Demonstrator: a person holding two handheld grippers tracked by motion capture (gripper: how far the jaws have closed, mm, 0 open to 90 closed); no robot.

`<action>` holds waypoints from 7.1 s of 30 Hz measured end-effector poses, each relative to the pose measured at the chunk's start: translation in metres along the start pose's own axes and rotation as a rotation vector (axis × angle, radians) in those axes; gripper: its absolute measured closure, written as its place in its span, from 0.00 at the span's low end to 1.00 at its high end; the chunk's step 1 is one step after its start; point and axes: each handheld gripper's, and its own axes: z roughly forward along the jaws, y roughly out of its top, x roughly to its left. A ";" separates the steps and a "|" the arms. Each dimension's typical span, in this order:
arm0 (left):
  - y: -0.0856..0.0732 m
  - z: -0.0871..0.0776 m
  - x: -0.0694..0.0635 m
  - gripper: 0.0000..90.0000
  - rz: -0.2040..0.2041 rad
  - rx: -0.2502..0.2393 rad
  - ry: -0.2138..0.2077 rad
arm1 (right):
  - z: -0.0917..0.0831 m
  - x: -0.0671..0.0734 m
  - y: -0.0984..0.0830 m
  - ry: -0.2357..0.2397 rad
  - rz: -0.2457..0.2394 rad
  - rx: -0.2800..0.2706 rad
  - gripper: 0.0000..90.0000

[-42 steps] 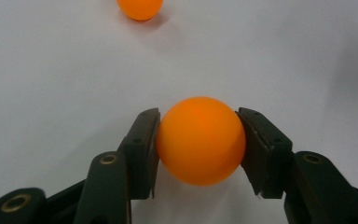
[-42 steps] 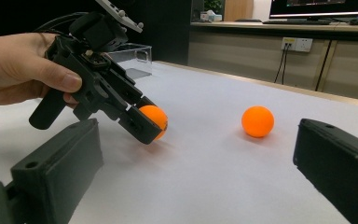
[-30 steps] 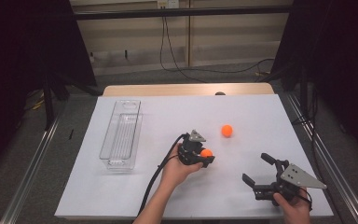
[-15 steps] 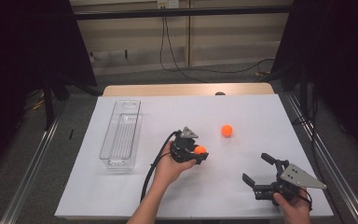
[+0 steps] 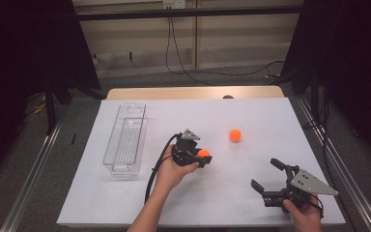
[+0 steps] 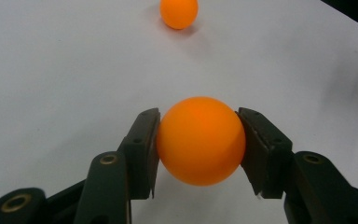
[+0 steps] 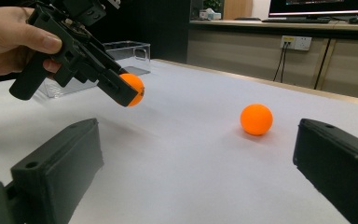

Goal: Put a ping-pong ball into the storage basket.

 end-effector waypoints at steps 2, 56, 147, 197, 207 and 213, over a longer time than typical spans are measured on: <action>0.001 -0.002 0.000 0.56 0.002 -0.006 -0.001 | 0.000 0.000 0.000 -0.001 0.000 0.001 0.01; -0.004 -0.038 0.032 0.57 -0.065 -0.024 0.084 | -0.001 0.000 0.001 -0.002 0.000 -0.007 0.01; -0.007 -0.073 0.060 0.56 -0.124 -0.043 0.178 | -0.001 -0.001 0.001 0.002 0.006 -0.010 0.01; -0.012 -0.106 0.077 0.56 -0.161 -0.090 0.225 | -0.002 -0.004 0.001 -0.008 0.014 -0.009 0.01; -0.012 -0.106 0.078 0.56 -0.149 -0.082 0.231 | -0.001 -0.004 -0.001 -0.011 0.026 -0.004 0.01; -0.012 -0.109 0.080 0.56 -0.155 -0.083 0.245 | -0.002 -0.003 0.000 -0.004 0.023 -0.012 0.01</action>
